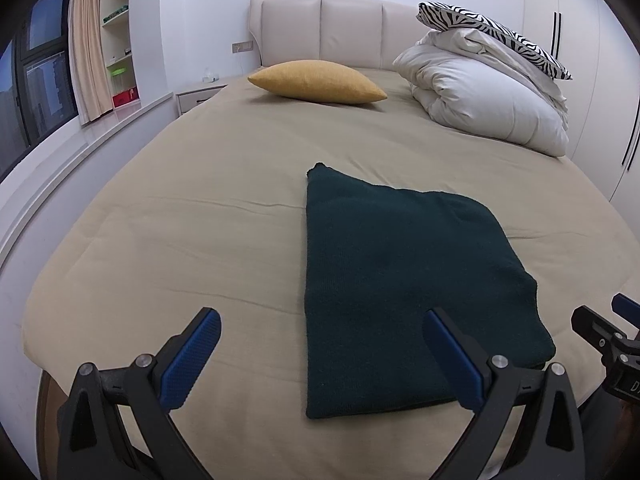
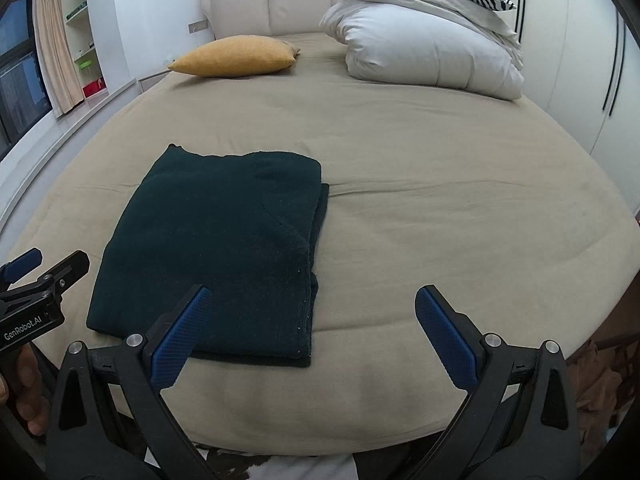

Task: Fold small clothes

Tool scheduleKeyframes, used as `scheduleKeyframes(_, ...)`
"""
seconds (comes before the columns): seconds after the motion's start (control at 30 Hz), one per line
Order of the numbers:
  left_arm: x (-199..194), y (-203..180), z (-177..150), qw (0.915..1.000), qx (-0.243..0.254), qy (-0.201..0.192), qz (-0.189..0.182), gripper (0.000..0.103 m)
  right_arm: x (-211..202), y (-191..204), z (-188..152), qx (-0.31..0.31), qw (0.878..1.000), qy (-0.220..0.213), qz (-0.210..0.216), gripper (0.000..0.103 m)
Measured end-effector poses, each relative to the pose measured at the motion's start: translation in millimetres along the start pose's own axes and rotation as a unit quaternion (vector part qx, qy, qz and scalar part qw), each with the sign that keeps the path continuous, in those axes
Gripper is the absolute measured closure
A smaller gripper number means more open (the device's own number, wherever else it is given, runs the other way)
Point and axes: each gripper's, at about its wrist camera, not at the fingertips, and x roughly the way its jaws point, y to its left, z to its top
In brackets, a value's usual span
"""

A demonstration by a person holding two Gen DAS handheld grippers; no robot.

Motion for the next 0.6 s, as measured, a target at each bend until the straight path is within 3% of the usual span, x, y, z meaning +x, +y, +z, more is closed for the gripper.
scheduleKeyframes(0.6, 0.8, -0.8, 0.0, 1.0000, 0.001, 0.001, 0.000, 0.000, 0.9, 1.0, -1.4, 0.002, 1.000, 0.001, 0.001, 0.000)
